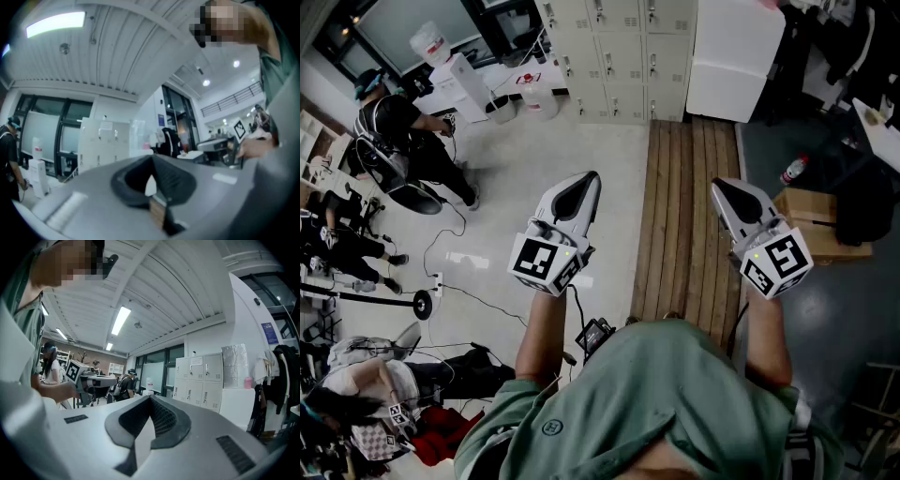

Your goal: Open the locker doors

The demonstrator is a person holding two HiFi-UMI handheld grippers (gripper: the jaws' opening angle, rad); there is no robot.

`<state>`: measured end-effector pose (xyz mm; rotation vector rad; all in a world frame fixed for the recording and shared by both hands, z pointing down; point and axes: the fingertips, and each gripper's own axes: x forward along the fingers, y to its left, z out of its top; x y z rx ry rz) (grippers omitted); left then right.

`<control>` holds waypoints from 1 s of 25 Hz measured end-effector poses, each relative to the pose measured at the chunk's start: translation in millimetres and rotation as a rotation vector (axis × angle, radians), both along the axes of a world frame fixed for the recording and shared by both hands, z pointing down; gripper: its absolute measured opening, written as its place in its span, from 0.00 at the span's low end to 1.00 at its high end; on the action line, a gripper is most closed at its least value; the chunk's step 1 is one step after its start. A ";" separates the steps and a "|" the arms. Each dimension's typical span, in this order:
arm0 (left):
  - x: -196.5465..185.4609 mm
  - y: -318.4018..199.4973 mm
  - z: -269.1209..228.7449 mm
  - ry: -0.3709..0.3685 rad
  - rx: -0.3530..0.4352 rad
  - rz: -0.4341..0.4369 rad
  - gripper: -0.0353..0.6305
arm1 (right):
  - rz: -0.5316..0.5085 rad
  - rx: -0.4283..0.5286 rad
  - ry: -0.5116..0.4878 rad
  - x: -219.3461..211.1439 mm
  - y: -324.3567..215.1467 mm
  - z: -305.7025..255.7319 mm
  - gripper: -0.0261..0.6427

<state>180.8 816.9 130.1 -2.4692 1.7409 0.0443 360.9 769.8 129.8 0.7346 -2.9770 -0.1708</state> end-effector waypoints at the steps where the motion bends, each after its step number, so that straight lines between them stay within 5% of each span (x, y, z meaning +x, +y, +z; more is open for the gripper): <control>1: -3.7 1.3 0.2 0.000 -0.001 0.002 0.05 | 0.002 0.000 0.000 -3.6 1.6 -0.4 0.05; 25: -24.7 -14.1 8.4 0.035 0.005 0.048 0.05 | 0.062 -0.009 -0.023 -22.2 -10.8 -5.2 0.05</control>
